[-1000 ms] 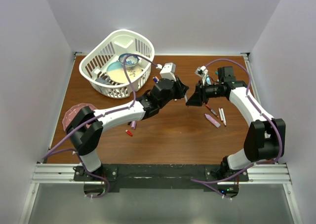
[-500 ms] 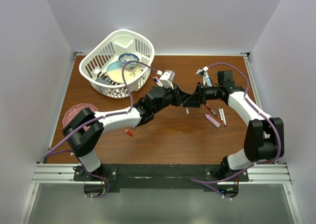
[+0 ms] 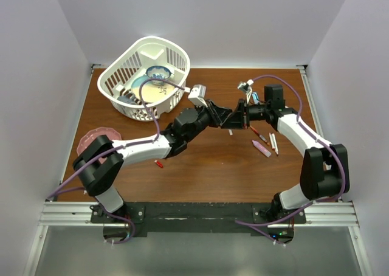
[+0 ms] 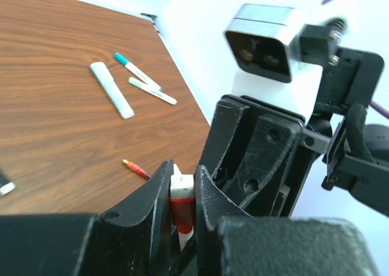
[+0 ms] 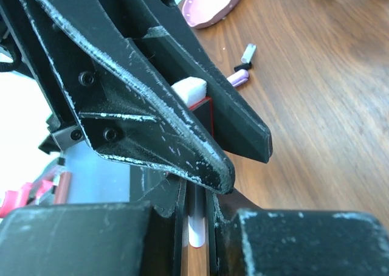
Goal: Open the pen caps
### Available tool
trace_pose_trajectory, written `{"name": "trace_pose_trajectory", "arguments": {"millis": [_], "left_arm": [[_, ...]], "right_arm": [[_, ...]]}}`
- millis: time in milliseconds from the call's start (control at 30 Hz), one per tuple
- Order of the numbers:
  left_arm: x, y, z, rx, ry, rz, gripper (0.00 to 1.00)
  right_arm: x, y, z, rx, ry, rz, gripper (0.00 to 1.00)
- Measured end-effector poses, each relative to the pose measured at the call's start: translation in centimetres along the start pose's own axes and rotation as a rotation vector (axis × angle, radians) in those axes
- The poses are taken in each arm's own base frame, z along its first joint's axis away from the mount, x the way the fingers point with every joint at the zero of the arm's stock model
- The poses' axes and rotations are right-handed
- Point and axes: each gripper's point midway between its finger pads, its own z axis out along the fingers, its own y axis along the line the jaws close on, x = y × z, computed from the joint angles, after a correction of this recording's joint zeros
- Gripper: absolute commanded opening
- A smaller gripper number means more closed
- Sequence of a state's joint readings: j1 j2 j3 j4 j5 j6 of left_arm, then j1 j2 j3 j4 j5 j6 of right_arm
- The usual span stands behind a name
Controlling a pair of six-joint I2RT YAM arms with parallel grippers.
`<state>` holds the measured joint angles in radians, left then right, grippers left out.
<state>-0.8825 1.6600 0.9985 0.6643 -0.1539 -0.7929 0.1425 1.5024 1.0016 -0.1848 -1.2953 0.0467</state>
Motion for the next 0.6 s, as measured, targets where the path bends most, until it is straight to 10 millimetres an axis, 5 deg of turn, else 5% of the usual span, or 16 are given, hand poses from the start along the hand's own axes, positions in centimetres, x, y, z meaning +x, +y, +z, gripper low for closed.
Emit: {"name": "trace_pose_trajectory", "arguments": {"millis": [233,333,400,500,600], "left_arm": [[-3.9,3.8,-1.1,-0.093,-0.043,-0.032,0.0],[-14.6,9.9,-2.1,-0.281,-0.295,0.013,0.0],[-21.4,12.1,-4.3,-0.37,-0.46,0.051,0.0],[-24.7,10.1,-6.5,-0.358,-0.534,0.093,0.0],[-24.0,6.5,-7.3,-0.267,-0.464,0.128,0.0]], "right_arm": [[-0.3,-1.0,2.9,0.034,0.043,-0.086,0.0],[2.2,-2.0,2.9,0.057,0.097,0.009,0.0],[3.2,-2.6,2.8,0.076,0.122,0.048,0.0],[4.4,-3.2,2.3,0.123,0.166,0.069,0.0],[4.6,-4.2,1.6,0.214,0.198,0.032,0.0]]}}
